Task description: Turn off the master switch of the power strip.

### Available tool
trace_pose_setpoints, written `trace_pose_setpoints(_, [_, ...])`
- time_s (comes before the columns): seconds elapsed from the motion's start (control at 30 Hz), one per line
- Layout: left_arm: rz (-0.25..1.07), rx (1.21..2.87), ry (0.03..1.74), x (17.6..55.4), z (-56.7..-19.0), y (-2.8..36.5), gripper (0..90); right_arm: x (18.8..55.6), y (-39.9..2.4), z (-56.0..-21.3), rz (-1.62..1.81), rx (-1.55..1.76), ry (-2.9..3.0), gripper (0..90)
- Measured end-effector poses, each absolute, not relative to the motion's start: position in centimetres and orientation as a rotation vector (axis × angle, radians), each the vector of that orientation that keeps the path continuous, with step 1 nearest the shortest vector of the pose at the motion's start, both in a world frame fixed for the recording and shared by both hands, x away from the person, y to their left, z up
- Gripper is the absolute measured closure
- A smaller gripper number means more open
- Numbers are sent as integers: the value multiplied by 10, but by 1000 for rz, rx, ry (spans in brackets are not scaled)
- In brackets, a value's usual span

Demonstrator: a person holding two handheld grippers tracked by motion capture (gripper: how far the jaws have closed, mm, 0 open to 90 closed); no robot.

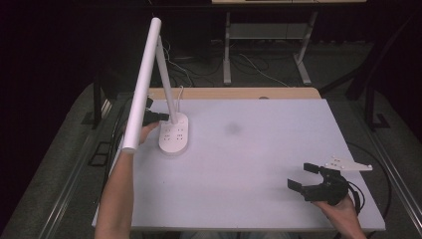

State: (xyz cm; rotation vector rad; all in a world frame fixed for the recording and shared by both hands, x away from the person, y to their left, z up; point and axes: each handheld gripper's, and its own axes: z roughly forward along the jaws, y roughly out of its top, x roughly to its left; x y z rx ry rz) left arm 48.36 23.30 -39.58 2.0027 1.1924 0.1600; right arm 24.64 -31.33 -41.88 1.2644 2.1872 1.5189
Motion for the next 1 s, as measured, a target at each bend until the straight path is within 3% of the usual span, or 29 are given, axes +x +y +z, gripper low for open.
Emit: trace_pose_setpoints(1.0, [120,1954,1251,492,-420,238,900,246,-313,-420,1511,1263,2193,1])
